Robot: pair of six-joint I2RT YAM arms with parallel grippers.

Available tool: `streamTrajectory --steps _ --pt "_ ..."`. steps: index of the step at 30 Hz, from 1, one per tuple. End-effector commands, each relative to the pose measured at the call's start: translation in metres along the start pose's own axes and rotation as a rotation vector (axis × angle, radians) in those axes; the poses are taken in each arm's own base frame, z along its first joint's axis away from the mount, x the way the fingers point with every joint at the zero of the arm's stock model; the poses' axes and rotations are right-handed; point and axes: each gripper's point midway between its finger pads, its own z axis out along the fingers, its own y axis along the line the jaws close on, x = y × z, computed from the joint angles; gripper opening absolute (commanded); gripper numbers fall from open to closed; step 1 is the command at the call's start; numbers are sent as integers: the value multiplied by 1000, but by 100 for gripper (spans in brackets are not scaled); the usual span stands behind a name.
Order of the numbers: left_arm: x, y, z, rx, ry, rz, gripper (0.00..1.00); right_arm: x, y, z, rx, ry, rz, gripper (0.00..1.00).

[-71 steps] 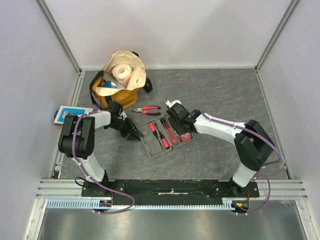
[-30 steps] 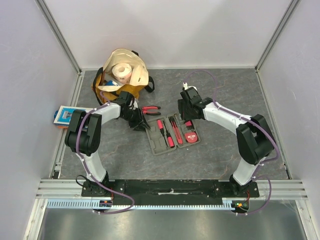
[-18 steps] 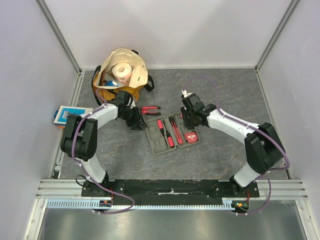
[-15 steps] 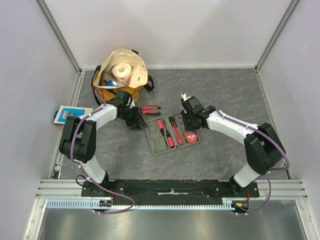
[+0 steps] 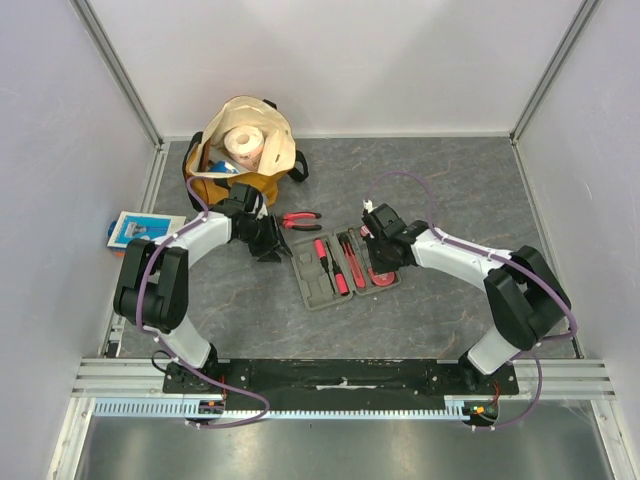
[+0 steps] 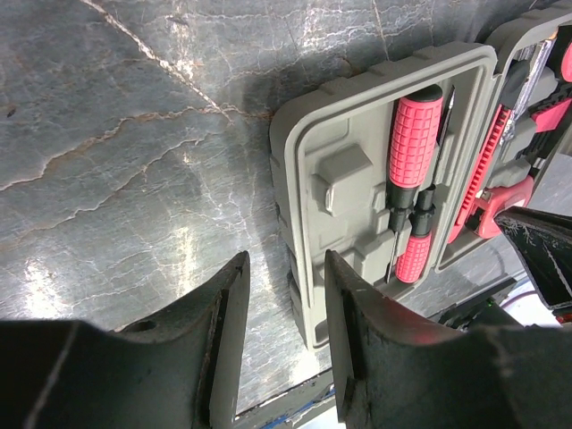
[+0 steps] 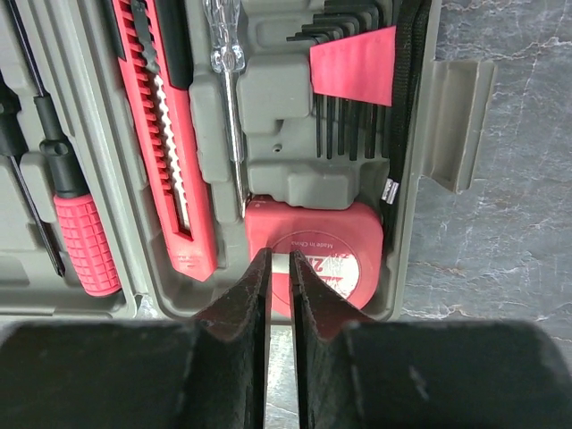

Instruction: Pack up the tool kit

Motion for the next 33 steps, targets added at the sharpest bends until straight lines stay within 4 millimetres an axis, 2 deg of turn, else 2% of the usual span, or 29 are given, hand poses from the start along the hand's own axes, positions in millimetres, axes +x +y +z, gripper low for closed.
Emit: streamTrajectory --steps 1,6,8,11,17,19,22,25,28,31,33 --pt "-7 -5 -9 13 -46 54 45 41 -9 15 38 116 9 18" --pt "-10 -9 -15 16 -69 59 45 72 -24 21 91 179 29 17" --pt "-12 -9 -18 12 -81 60 45 67 -25 18 100 160 31 16" --pt "-16 -11 -24 10 -110 69 46 31 -19 8 103 70 31 16" --pt "-26 -16 -39 9 -194 88 50 -80 -5 -27 145 -205 66 19" --pt "-29 -17 -46 5 -230 94 52 -118 5 -41 129 -293 71 20" --pt "-34 -15 -58 -12 -295 100 54 -156 26 -49 60 -363 69 25" --pt "-39 -14 -69 -26 -363 99 58 -174 50 -37 -37 -373 18 32" --pt "-42 -15 -84 -25 -431 107 58 -186 76 -23 -129 -366 -103 41" --pt "-46 -15 -99 -24 -510 107 59 -188 105 -3 -237 -351 -267 50" --pt "-48 -15 -108 -25 -560 104 59 -193 121 5 -281 -355 -337 50"
